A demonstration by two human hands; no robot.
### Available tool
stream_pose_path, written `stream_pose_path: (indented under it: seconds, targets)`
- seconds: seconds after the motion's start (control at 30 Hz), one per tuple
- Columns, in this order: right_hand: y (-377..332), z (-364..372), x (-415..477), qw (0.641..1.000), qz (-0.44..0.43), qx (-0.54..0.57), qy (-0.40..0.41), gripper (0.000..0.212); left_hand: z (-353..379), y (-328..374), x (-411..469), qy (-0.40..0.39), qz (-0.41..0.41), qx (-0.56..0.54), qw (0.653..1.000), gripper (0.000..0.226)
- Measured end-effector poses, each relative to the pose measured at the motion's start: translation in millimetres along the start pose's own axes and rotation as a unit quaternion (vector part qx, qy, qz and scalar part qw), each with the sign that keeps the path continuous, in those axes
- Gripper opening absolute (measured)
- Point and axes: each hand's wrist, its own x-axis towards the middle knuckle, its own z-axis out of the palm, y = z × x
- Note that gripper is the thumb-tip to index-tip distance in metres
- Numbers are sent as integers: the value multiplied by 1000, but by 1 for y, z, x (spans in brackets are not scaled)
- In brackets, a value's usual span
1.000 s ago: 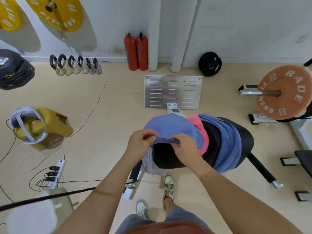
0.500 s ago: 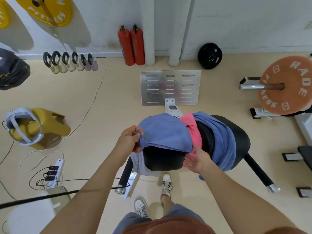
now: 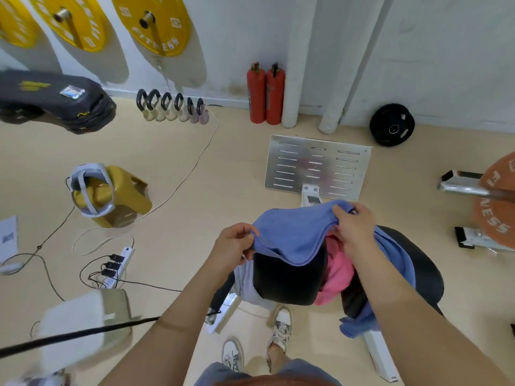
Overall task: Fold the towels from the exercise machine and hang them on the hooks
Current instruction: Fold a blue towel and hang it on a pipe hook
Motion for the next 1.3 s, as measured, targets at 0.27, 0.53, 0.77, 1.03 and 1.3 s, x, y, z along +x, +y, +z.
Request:
stream_pose_path:
  seconds: [0.27, 0.53, 0.77, 1.03, 1.3]
  targets:
    - [-70, 42, -54, 981, -80, 11, -175, 13, 3, -15, -40, 43, 4, -41, 998, 27]
    - [-73, 24, -142, 964, -81, 108, -228, 9, 7, -48, -115, 14, 18, -53, 998, 17]
    - [-45, -20, -231, 935, -244, -71, -247, 15, 2, -41, -204, 91, 181, -5, 979, 31]
    - [-53, -52, -306, 862, -352, -140, -336, 18, -8, 14, -279, 151, 285, -38, 946, 26]
    - [-71, -77, -325, 862, -328, -46, -383, 29, 2, 42, -304, 203, 338, 6, 919, 29]
